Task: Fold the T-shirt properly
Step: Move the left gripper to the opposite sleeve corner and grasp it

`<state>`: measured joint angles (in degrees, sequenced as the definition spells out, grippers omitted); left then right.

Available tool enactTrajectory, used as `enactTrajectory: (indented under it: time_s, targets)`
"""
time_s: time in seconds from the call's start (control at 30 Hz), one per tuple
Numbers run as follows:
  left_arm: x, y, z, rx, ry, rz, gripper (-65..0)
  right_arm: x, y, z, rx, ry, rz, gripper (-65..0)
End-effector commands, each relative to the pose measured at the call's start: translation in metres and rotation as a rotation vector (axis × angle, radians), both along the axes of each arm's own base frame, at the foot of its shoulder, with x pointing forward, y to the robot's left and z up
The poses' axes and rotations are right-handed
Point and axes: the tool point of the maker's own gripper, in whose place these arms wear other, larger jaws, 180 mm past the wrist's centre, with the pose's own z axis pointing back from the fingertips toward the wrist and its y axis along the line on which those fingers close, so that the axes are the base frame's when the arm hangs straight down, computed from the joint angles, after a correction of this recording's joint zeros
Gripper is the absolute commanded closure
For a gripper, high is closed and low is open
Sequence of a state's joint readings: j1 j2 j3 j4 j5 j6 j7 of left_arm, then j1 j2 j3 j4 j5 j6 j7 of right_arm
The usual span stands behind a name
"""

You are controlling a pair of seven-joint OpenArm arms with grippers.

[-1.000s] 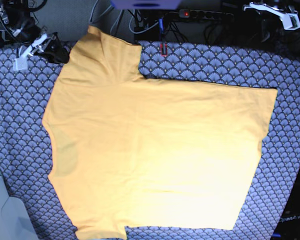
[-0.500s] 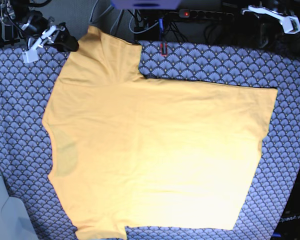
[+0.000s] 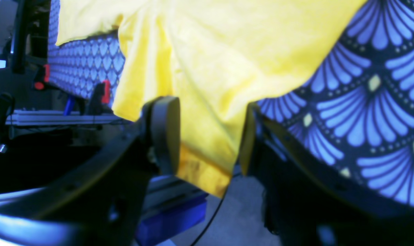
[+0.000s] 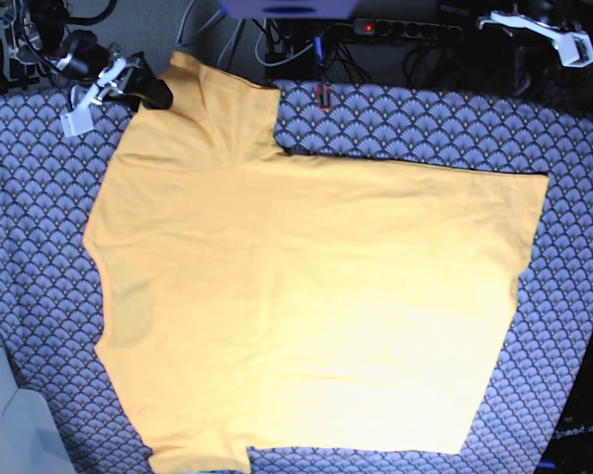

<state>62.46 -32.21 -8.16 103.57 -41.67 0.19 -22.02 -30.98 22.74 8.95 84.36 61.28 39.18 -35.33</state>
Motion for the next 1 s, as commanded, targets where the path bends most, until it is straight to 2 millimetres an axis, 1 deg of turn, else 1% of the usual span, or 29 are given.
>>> enactTrajectory:
  time_s: [0.0,0.1,0.13,0.17,0.27,0.47,0.5,0.6,0.63,0.7,0.77,0.83,0.9,0.97]
  targets:
    - [0.007,0.001,0.008,0.004,-0.037,-0.007,-15.2,0.005,-0.003,0.007,-0.005,-0.03,0.01,-19.4]
    - [0.015,-0.001,0.001,0.001,-0.003,-0.02,-15.2,0.005,-0.003,0.007,-0.004,-0.03,0.009,-5.1]
    - [0.018,0.001,0.0,0.007,0.003,-0.018,-15.2,0.005,-0.003,0.007,-0.004,-0.03,0.009,-1.0]
    - [0.021,0.004,0.0,0.013,0.006,-0.012,-15.2,0.005,-0.003,0.006,-0.004,-0.029,0.008,0.0]
    - [0.034,0.016,0.003,0.017,-0.01,0.05,-15.2,0.005,-0.004,0.007,-0.005,-0.03,0.006,0.0]
    - [0.063,0.057,0.008,0.016,0.004,0.209,-15.3,0.007,-0.005,0.007,-0.006,-0.036,-0.001,0.0]
    - [0.068,0.059,0.009,0.007,0.007,0.211,-15.3,0.007,-0.005,0.007,-0.006,-0.036,-0.001,0.0]
    - [0.084,0.054,0.015,-0.042,-0.004,0.169,-15.3,0.006,-0.004,0.007,-0.004,-0.034,0.002,0.0]
    - [0.089,0.056,0.019,-0.049,-0.019,0.172,-15.3,0.006,-0.004,0.007,-0.004,-0.034,0.002,0.0]
    - [0.093,0.07,0.024,-0.058,-0.031,0.21,-15.5,0.006,-0.004,0.007,-0.004,-0.034,0.002,0.0]
    - [0.096,0.09,0.017,-0.087,-0.009,0.275,-19.6,0.006,-0.004,0.007,-0.004,-0.034,0.002,0.0]
    - [0.096,0.11,0.002,-0.127,0.023,0.333,-25.4,0.006,-0.004,0.007,-0.005,-0.034,0.004,0.0]
    - [0.097,0.12,-0.017,-0.152,0.059,0.34,-29.8,0.007,-0.004,0.007,-0.005,-0.035,0.004,0.0]
    - [0.101,0.121,-0.031,-0.162,0.077,0.322,-30.0,0.006,-0.004,0.007,-0.006,-0.034,0.006,0.0]
